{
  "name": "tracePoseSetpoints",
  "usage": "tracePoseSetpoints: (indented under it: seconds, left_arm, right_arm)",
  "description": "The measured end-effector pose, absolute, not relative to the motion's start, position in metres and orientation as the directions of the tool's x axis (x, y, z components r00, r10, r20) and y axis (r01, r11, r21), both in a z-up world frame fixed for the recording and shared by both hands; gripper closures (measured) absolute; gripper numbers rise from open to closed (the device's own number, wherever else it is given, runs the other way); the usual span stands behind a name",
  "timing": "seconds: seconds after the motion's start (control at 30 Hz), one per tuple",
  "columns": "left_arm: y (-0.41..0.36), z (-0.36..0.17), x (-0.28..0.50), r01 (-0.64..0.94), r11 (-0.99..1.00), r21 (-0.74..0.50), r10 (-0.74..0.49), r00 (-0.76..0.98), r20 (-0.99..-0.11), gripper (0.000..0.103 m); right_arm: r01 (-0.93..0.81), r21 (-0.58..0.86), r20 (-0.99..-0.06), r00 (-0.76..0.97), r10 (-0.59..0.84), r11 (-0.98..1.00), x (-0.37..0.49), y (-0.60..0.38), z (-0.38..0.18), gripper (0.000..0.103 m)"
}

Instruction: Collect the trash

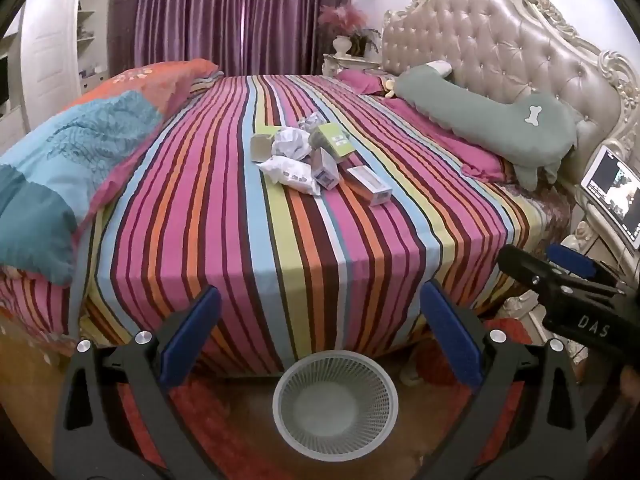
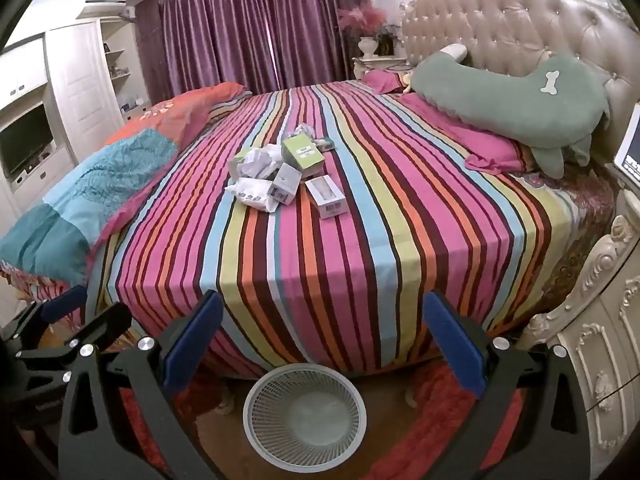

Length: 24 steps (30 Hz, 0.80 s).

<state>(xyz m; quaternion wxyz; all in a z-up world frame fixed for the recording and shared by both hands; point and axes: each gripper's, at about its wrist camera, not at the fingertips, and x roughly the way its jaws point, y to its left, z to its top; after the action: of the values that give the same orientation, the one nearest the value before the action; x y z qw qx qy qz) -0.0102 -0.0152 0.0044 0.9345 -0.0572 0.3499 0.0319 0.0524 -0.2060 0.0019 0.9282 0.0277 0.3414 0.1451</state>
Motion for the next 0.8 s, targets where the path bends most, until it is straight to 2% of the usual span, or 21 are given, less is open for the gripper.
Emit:
tracePoseSetpoints:
  seconds: [0.8]
  left_arm:
    - [-0.0129,0.0089,-0.0150,-0.112,0.991,-0.078,0.033,0.753,-0.657,0.006]
  right_arm:
    - [-0.255,0.149,-0.625,0.724,0.290,0.956,0.0503,-0.2059,0.0057,0.007]
